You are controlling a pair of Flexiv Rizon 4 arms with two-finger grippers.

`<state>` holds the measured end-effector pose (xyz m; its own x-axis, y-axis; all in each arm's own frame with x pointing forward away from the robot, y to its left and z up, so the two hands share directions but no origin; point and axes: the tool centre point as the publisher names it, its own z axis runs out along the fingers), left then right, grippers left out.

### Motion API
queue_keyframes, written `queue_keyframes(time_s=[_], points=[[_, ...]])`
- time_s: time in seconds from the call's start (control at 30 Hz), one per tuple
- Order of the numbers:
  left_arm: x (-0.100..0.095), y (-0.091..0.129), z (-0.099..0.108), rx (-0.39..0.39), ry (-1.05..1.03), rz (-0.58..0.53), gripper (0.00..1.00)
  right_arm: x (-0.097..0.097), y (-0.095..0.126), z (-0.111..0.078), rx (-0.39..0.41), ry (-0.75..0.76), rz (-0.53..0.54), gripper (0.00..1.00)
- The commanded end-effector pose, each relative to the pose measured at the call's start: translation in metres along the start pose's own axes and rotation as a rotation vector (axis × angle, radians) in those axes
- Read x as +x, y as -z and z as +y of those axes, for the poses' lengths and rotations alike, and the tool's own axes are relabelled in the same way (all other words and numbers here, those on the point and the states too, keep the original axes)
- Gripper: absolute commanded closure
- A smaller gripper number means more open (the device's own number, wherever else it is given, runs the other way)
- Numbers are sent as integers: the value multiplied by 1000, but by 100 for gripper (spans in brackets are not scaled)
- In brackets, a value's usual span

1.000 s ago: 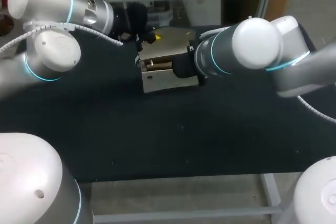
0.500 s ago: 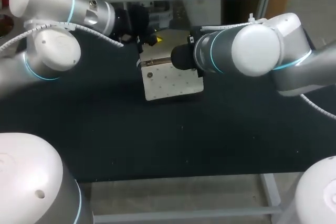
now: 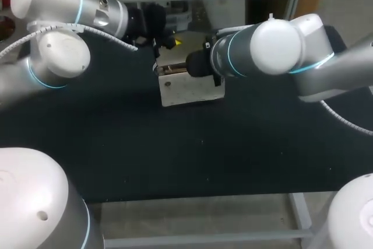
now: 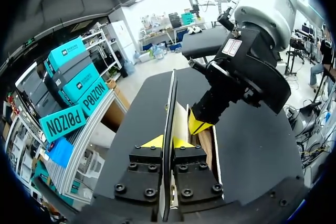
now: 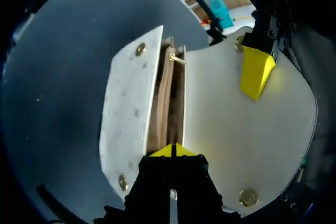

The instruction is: Pick up the bag, open it, inspect its contents, close it, and place it on the opposite side

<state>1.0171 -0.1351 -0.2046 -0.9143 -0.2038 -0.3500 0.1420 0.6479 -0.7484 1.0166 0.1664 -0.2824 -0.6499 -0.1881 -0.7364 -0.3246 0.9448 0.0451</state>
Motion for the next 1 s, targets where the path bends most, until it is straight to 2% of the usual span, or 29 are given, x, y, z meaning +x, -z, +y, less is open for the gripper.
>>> queue_keyframes(time_s=[0.03, 0.3, 0.53, 0.7, 0.87, 0.9, 1.0], points=[[0, 3, -1, 11, 5, -12, 100, 8, -1, -1, 1, -1, 7, 100], [-2, 5, 0, 24, 21, -17, 100, 20, 1, -5, 8, -16, 30, 100], [7, 6, -3, 31, -25, -5, 100, 16, -5, -7, 2, -32, 78, 100], [12, 8, -6, 47, -60, -2, 100, 11, -22, -6, -27, -1, 190, 100], [14, 10, -8, 49, -79, -8, 100, 11, -31, -7, -25, 3, 231, 100], [14, 11, -8, 49, -81, -8, 100, 11, -32, -7, -22, 3, 238, 96], [14, 12, -7, 51, -83, -13, 100, 13, -34, -7, -10, 0, 252, 73]])
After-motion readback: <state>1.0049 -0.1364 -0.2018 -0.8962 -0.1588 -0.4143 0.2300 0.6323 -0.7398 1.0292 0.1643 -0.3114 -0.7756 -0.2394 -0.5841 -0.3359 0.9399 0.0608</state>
